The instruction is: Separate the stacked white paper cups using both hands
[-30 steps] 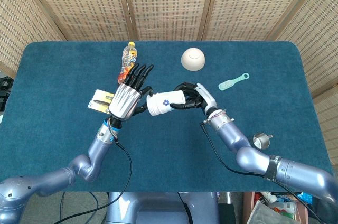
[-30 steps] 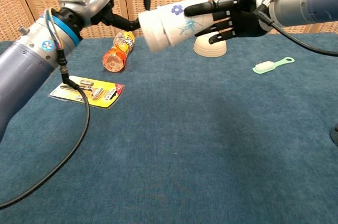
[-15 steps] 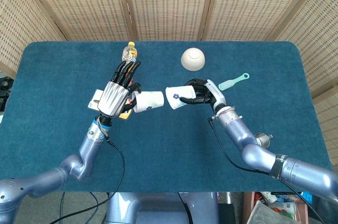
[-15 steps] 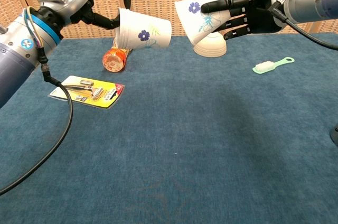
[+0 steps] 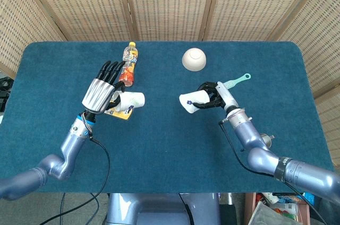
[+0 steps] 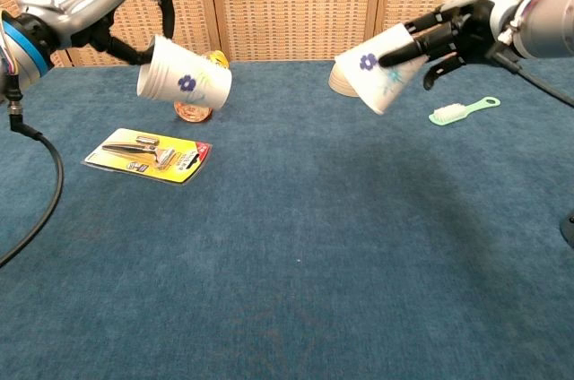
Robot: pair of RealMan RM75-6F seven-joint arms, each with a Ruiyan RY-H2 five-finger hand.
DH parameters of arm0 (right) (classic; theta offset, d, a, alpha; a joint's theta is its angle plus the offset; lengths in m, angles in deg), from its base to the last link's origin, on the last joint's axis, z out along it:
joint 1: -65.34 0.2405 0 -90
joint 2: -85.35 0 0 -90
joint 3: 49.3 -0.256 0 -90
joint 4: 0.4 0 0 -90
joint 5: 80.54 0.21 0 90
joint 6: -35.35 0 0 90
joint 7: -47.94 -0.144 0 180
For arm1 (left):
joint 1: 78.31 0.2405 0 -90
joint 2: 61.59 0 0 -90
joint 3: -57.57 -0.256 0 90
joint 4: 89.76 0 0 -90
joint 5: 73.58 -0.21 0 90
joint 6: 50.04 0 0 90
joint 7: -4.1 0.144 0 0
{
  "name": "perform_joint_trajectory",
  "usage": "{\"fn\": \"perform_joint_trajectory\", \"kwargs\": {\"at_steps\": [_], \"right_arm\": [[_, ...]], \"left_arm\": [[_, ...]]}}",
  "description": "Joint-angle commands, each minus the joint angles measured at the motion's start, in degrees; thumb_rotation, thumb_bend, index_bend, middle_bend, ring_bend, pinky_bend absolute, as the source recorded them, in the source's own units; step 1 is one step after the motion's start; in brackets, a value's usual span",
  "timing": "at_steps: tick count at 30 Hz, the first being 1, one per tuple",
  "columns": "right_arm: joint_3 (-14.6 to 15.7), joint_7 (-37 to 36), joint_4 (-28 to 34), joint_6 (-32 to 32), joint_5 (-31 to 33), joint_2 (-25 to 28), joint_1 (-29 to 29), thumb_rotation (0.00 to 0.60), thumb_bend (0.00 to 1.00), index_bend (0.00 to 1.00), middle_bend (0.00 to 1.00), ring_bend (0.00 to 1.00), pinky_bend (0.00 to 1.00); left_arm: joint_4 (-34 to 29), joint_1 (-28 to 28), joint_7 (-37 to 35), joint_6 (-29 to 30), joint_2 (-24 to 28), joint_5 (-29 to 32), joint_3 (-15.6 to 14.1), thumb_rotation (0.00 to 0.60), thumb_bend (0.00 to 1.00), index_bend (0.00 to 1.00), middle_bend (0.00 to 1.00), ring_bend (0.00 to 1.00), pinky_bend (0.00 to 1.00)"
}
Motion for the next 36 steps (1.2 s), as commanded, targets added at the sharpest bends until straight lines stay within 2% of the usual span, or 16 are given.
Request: {"fn": "perform_joint_trajectory", "kwargs": {"at_steps": [1, 5, 11, 12, 14, 16, 18, 19, 21, 23, 27, 30, 36], "right_arm": [[3.51, 4.70, -2.19, -3.39, -3.08, -1.58, 0.26, 0.600, 0.37, 0.61, 0.65, 0.48, 0.66], [6.00, 8.58, -4.63, -6.31, -5.93, -3.62, -0.12, 0.600, 0.37, 0.61, 0.65, 0.48, 0.66], [7.93, 12.10, -7.90, -8.79, -9.17, -5.89, -0.85, 0.600, 0.37, 0.61, 0.64, 0.48, 0.66], [8.44, 13.18, -8.60, -9.37, -9.97, -6.23, -0.94, 0.600, 0.37, 0.61, 0.64, 0.48, 0.66], [8.80, 14.54, -9.60, -10.42, -10.98, -6.97, -1.18, 0.600, 0.37, 0.60, 0.61, 0.48, 0.65], [9.17, 15.66, -10.13, -10.94, -11.83, -7.29, -1.39, 0.600, 0.35, 0.52, 0.52, 0.43, 0.59], [9.58, 16.67, -10.27, -11.19, -13.15, -7.33, -1.79, 0.600, 0.24, 0.30, 0.31, 0.27, 0.40], [9.72, 16.99, -10.16, -11.26, -13.73, -7.22, -2.00, 0.600, 0.19, 0.24, 0.24, 0.20, 0.34], [9.99, 17.82, -9.61, -11.46, -14.64, -6.80, -2.39, 0.600, 0.11, 0.13, 0.09, 0.06, 0.20], [10.12, 18.54, -8.97, -11.95, -15.37, -6.33, -2.66, 0.600, 0.10, 0.11, 0.05, 0.03, 0.17], [10.36, 19.43, -5.17, -15.36, -18.76, -3.95, -4.36, 0.600, 0.09, 0.10, 0.03, 0.02, 0.13], [11.60, 19.52, -1.38, -19.49, -24.40, -0.81, -7.13, 0.600, 0.06, 0.10, 0.03, 0.02, 0.09], [15.56, 16.44, 2.61, -29.82, -36.27, 3.67, -14.88, 0.600, 0.00, 0.10, 0.03, 0.00, 0.01]], "left_arm": [[-6.84, -0.06, 6.31, -9.07, 6.32, 5.73, -1.16, 0.600, 0.57, 0.75, 0.00, 0.00, 0.00], [-11.59, -0.79, 12.22, -14.56, 9.29, 11.26, -0.96, 0.600, 0.57, 0.75, 0.00, 0.00, 0.00], [-13.28, -1.64, 17.39, -17.24, 9.40, 16.24, -0.87, 0.600, 0.57, 0.75, 0.00, 0.00, 0.00], [-13.56, -1.91, 18.51, -18.02, 9.44, 17.47, -0.92, 0.600, 0.57, 0.70, 0.00, 0.00, 0.00], [-14.24, -2.37, 20.24, -18.90, 9.58, 19.52, -0.84, 0.600, 0.57, 0.52, 0.00, 0.00, 0.00], [-14.70, -2.63, 21.23, -19.10, 9.61, 20.80, -0.72, 0.600, 0.57, 0.23, 0.00, 0.00, 0.00], [-15.35, -2.80, 21.99, -18.79, 9.70, 21.94, -0.51, 0.600, 0.55, 0.05, 0.00, 0.00, 0.00], [-15.61, -2.83, 22.20, -18.60, 9.81, 22.26, -0.44, 0.600, 0.52, 0.01, 0.00, 0.00, 0.00], [-16.24, -2.82, 22.54, -18.02, 10.16, 22.75, -0.26, 0.600, 0.48, 0.00, 0.00, 0.00, 0.00], [-16.81, -2.71, 22.46, -17.38, 10.55, 22.91, 0.01, 0.600, 0.47, 0.00, 0.00, 0.00, 0.00], [-19.58, -1.62, 20.86, -14.37, 12.66, 22.62, 1.40, 0.600, 0.47, 0.00, 0.00, 0.00, 0.00], [-22.97, 0.32, 18.73, -11.45, 15.63, 21.46, 1.78, 0.600, 0.46, 0.00, 0.00, 0.00, 0.00], [-29.12, 7.82, 12.68, -2.87, 21.23, 17.62, -0.06, 0.600, 0.43, 0.00, 0.00, 0.00, 0.00]]}}
